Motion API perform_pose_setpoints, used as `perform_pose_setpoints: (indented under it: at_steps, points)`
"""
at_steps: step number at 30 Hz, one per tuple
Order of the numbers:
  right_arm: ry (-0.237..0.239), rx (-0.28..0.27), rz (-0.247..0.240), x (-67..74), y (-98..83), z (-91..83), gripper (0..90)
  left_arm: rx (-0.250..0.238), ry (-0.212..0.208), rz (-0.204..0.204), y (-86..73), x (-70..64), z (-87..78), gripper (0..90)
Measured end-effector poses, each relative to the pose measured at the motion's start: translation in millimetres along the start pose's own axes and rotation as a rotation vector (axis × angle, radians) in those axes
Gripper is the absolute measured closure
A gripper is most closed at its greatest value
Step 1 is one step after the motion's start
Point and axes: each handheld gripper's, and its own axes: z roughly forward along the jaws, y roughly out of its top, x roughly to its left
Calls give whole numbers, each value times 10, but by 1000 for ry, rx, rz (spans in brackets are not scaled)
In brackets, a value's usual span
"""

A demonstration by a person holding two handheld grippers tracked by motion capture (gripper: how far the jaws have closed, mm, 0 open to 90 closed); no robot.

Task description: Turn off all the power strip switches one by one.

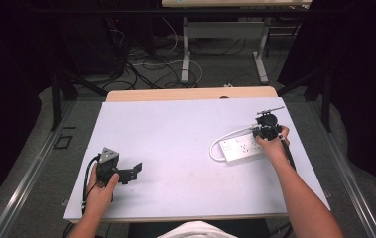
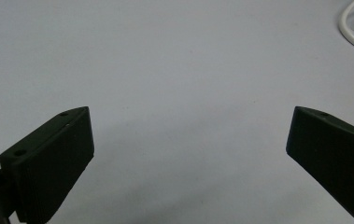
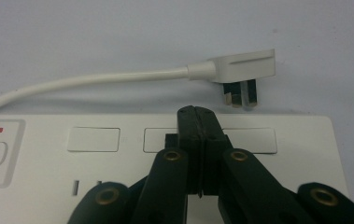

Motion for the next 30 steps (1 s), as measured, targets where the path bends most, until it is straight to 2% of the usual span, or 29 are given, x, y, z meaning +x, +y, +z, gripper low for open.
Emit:
perform_pose_setpoints:
  at_steps: [14, 19, 23, 30]
  points:
    - [4, 3, -9, -11, -3, 8, 900, -3, 0, -2, 0, 4, -2, 9]
    - [18, 7, 12, -14, 1, -1, 900, -2, 0, -2, 0, 4, 1, 9]
    - [21, 0, 8, -27, 11, -23, 900, -1, 1, 0, 2, 2, 4, 9]
    - [3, -1, -6, -75, 37, -79, 900, 6, -2, 1, 6, 4, -1, 9]
